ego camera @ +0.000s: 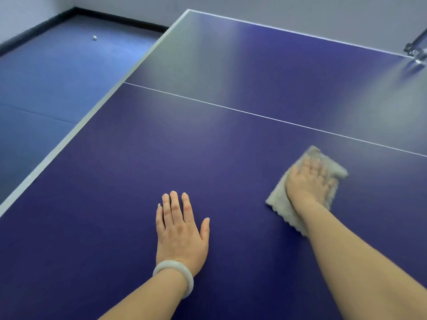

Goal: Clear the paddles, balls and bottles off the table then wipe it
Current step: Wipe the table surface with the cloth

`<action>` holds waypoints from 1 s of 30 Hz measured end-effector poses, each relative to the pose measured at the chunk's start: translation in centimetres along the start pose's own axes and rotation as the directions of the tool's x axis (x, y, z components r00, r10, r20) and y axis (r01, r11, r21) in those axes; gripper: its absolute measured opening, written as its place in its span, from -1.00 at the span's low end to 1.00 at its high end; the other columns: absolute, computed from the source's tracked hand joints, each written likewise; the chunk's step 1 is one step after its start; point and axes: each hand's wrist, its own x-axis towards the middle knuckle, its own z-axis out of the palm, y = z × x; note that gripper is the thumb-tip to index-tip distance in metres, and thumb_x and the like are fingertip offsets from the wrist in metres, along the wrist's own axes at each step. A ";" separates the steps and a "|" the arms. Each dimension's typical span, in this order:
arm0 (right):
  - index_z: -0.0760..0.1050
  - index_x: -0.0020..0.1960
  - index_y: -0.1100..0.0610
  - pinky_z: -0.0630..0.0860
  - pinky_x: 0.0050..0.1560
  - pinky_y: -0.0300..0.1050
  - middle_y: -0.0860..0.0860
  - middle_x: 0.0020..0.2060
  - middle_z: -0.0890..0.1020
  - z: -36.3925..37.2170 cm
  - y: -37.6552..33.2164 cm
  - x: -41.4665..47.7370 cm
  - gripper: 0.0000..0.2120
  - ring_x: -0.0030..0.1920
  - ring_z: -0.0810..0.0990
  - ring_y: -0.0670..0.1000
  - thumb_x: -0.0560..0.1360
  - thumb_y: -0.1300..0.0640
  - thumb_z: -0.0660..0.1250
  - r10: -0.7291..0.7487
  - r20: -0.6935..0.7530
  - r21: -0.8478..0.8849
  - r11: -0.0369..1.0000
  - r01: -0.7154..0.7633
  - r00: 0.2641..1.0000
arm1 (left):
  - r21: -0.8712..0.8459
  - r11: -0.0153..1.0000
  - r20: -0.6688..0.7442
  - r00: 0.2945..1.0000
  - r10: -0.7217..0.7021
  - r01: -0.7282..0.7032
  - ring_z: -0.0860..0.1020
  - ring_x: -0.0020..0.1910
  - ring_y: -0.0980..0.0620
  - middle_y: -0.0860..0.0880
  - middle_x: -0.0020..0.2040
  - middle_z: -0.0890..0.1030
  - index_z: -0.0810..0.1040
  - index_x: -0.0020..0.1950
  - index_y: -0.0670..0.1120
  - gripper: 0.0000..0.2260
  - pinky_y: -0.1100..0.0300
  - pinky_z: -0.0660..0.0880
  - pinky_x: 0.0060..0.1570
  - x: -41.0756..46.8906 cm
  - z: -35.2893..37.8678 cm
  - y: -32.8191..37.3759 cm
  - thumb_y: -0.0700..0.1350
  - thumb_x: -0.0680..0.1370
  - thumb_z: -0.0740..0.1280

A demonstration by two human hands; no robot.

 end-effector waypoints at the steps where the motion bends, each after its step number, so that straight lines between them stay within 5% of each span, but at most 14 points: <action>1: -0.14 0.63 0.01 -0.28 0.54 0.20 0.00 0.61 -0.13 0.4 -2.0 0.9 -0.45 0.60 -0.17 0.07 0.66 -0.07 -0.21 -0.081 0.021 -0.014 0.997 0.081 0.996 | -0.002 1.000 -0.012 1.000 0.001 -0.001 0.22 0.52 -0.25 -0.29 0.49 0.32 0.32 0.50 -0.24 -0.31 -0.17 0.14 0.46 0.1 0.1 0.0 0.21 0.57 -0.04; 4: -0.15 0.62 -0.10 -0.28 0.55 0.17 -0.07 0.61 -0.11 1.5 -5.7 -0.8 -0.43 0.60 -0.19 0.00 0.62 -0.14 -0.25 -0.454 0.103 -0.110 0.879 0.464 0.885 | 0.004 1.000 -0.018 1.000 -0.002 0.002 0.22 0.52 -0.24 -0.27 0.49 0.32 0.32 0.51 -0.23 -0.32 -0.16 0.13 0.46 0.1 0.2 -0.1 0.21 0.57 -0.04; 6: -0.12 0.61 -0.14 -0.27 0.56 0.10 -0.12 0.60 -0.10 1.6 -4.4 -5.2 -0.44 0.59 -0.22 -0.06 0.62 -0.16 -0.25 -0.755 0.186 -0.125 0.616 0.778 0.628 | -0.001 1.000 -0.021 1.000 0.000 0.000 0.22 0.52 -0.24 -0.28 0.49 0.32 0.32 0.51 -0.23 -0.32 -0.17 0.14 0.46 0.1 0.2 -0.1 0.21 0.57 -0.04; 8: -0.06 0.61 -0.14 -0.26 0.57 0.03 -0.17 0.60 -0.08 0.6 -1.0 -7.2 -0.50 0.59 -0.20 -0.10 0.68 -0.13 -0.14 -0.884 0.287 -0.050 0.371 0.927 0.370 | -0.001 1.000 -0.012 1.000 -0.008 0.008 0.19 0.53 -0.24 -0.27 0.50 0.30 0.30 0.52 -0.23 -0.31 -0.17 0.14 0.47 0.2 0.1 0.0 0.21 0.57 -0.05; 9: -0.05 0.61 -0.14 -0.21 0.58 0.03 -0.17 0.60 -0.05 0.3 0.8 -6.4 -0.50 0.59 -0.15 -0.09 0.68 -0.11 -0.11 -0.895 0.289 -0.057 0.339 0.939 0.341 | 0.007 1.000 -0.003 1.000 -0.010 0.010 0.18 0.54 -0.24 -0.27 0.51 0.28 0.28 0.52 -0.23 -0.31 -0.17 0.13 0.48 0.1 0.1 0.0 0.21 0.57 -0.06; 10: -0.04 0.60 -0.14 -0.14 0.58 0.06 -0.14 0.60 -0.01 0.2 2.1 -4.7 -0.50 0.60 -0.09 -0.07 0.68 -0.12 -0.12 -0.877 0.248 -0.092 0.400 0.912 0.411 | 0.014 1.000 0.001 1.000 -0.007 0.007 0.17 0.54 -0.24 -0.27 0.52 0.27 0.27 0.53 -0.23 -0.31 -0.17 0.11 0.48 0.1 0.2 0.0 0.21 0.58 -0.07; 13: -0.05 0.60 -0.12 -0.07 0.56 0.15 -0.05 0.60 0.03 -0.2 3.1 1.3 -0.46 0.60 -0.01 0.03 0.64 -0.14 -0.20 -0.518 0.048 -0.169 0.839 0.518 0.854 | 0.030 1.000 -0.002 1.000 -0.004 0.004 0.16 0.55 -0.24 -0.28 0.52 0.26 0.24 0.54 -0.23 -0.31 -0.17 0.09 0.49 0.1 0.2 0.0 0.21 0.58 -0.09; 15: -0.08 0.62 -0.11 -0.20 0.56 0.16 -0.05 0.61 -0.06 0.0 0.9 2.8 -0.48 0.60 -0.11 0.02 0.66 -0.11 -0.19 -0.291 0.063 -0.146 0.944 0.298 0.955 | 0.045 0.999 0.004 1.000 -0.003 0.003 0.13 0.56 -0.23 -0.27 0.53 0.24 0.22 0.55 -0.22 -0.31 -0.16 0.07 0.50 0.1 0.3 0.0 0.22 0.59 -0.11; 17: -0.09 0.61 -0.14 -0.26 0.55 0.16 -0.07 0.61 -0.07 0.8 -2.0 1.0 -0.49 0.60 -0.13 0.01 0.66 -0.09 -0.18 -0.405 0.105 -0.135 0.899 0.417 0.908 | 0.055 0.998 0.020 1.000 -0.012 0.011 0.05 0.58 -0.21 -0.25 0.56 0.17 0.15 0.57 -0.20 -0.30 -0.14 0.00 0.53 0.0 0.2 -0.1 0.23 0.59 -0.16; 20: 0.04 0.59 -0.17 -0.15 0.56 0.18 -0.10 0.60 0.06 1.9 -2.7 -5.5 -0.47 0.60 -0.05 -0.01 0.63 -0.13 -0.18 -0.754 0.190 -0.097 0.623 0.776 0.629 | 0.024 1.000 0.050 0.999 -0.009 0.008 -0.10 0.59 -0.16 -0.21 0.60 0.01 0.00 0.61 -0.15 -0.33 -0.09 -0.13 0.55 -0.1 -0.5 0.0 0.22 0.61 -0.21; 22: 0.06 0.59 -0.17 -0.11 0.57 0.16 -0.13 0.59 0.05 2.2 -0.3 -9.7 -0.50 0.60 -0.08 -0.04 0.66 -0.11 -0.14 -0.808 0.210 -0.094 0.543 0.834 0.550 | -0.008 1.000 0.071 0.997 -0.009 0.010 -0.17 0.59 -0.15 -0.19 0.61 -0.08 -0.09 0.61 -0.13 -0.36 -0.07 -0.19 0.55 -0.1 -1.1 0.1 0.20 0.62 -0.17; 30: -0.09 0.62 -0.07 -0.15 0.55 0.13 -0.08 0.61 -0.08 3.4 5.2 -22.2 -0.45 0.60 -0.18 -0.02 0.64 -0.12 -0.15 -0.605 0.116 -0.156 0.772 0.616 0.788 | -0.074 0.994 0.101 0.991 0.083 -0.075 -0.18 0.59 -0.10 -0.12 0.62 -0.09 -0.07 0.62 -0.05 -0.43 -0.07 -0.21 0.55 -0.4 -2.0 -0.7 0.13 0.67 -0.03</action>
